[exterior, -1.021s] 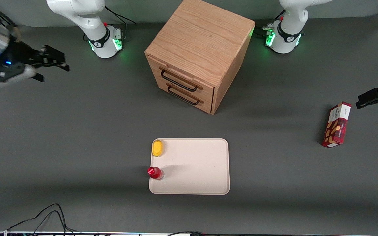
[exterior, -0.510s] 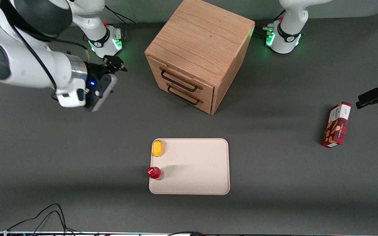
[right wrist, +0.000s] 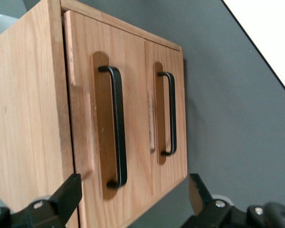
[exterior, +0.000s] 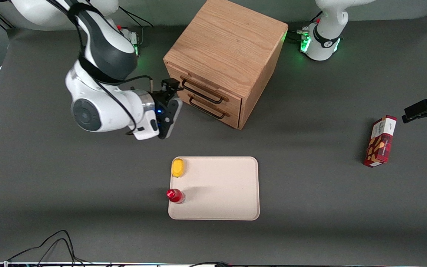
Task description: Open upper drawer
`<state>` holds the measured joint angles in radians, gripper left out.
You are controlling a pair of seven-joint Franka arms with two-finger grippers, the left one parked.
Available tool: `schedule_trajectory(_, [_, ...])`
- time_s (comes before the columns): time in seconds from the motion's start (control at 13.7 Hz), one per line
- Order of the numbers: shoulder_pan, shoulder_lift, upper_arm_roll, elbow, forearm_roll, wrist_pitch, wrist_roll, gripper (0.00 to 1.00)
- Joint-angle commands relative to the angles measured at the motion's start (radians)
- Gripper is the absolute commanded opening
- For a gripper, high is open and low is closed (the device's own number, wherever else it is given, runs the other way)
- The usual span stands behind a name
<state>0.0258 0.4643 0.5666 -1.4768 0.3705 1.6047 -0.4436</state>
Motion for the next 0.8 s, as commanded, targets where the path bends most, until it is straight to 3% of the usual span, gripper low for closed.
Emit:
schedule_trajectory(0.0, [-0.004,-0.007,0.027,-0.078,0.008,0.086,0.002,1.00])
schedule_trajectory(0.73, [-0.003,-0.013,0.078,-0.211,0.005,0.227,0.029,1.00])
